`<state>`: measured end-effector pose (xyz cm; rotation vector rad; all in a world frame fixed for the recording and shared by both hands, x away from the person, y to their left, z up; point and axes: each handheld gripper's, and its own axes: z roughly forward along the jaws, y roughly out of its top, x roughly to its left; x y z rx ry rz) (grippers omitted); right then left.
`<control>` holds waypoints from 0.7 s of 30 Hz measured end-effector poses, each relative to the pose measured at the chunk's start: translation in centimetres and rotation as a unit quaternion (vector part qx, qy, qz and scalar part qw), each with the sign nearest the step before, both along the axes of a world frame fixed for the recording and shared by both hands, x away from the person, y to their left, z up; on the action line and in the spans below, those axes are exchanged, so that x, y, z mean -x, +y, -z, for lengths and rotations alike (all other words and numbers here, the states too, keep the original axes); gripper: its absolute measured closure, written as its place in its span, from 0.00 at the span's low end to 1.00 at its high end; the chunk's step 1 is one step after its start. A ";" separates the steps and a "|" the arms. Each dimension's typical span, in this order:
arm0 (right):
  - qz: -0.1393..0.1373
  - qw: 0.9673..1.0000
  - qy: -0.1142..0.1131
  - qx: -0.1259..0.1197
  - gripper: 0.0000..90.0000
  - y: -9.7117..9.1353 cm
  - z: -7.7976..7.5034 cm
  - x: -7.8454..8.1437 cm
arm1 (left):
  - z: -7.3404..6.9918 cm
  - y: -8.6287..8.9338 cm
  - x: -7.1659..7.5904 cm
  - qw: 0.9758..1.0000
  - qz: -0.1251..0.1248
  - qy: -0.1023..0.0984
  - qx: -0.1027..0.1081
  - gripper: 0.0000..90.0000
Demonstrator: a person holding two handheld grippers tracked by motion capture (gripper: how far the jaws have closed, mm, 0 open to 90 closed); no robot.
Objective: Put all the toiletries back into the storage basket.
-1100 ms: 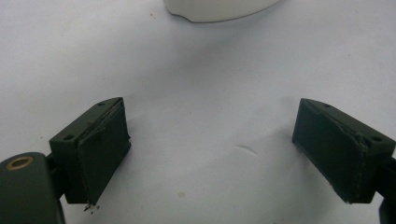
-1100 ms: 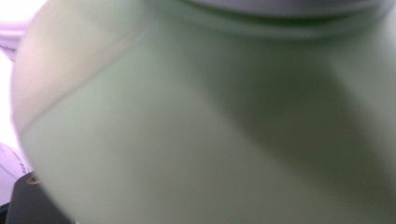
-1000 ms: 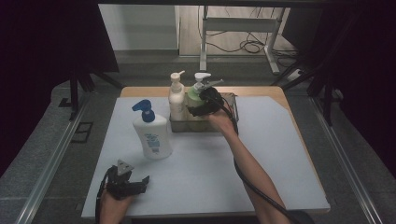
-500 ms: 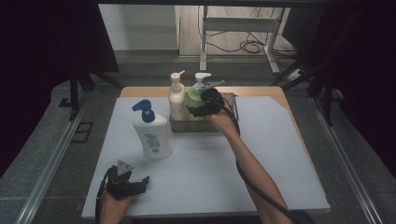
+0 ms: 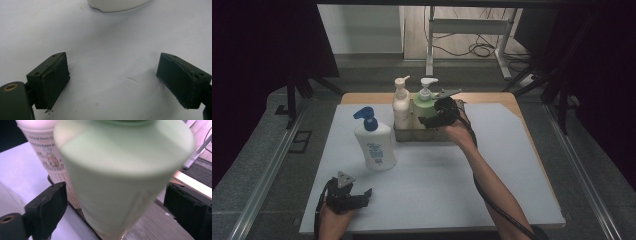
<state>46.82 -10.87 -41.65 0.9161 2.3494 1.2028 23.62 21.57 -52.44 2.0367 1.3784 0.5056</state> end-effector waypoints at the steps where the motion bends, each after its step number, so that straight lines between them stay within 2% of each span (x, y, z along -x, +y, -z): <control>1: -0.005 1.000 0.003 -0.002 0.12 -0.2 0.0 0.1 | 0.0 0.0 0.0 1.000 0.000 0.000 0.000 0.12; 7: -0.018 1.000 0.013 0.010 0.20 -1.5 0.0 0.7 | 0.0 0.0 0.0 1.000 0.000 -0.001 0.000 0.12; 12: -0.019 1.000 0.024 0.005 0.40 -2.6 0.0 1.0 | 0.0 0.0 0.0 1.000 0.000 -0.001 0.001 0.12; 17: -0.006 0.999 0.039 0.015 0.59 -3.6 0.4 0.8 | 0.0 0.0 0.0 1.000 -0.001 -0.001 0.001 0.12; 19: 0.008 0.998 0.050 0.025 0.66 -3.8 0.8 0.6 | 0.0 0.0 0.0 1.000 -0.001 -0.001 0.000 0.12; 21: 0.025 0.997 0.063 0.029 0.78 -4.1 1.2 0.2 | 0.0 0.0 0.0 1.000 -0.001 0.000 0.000 0.12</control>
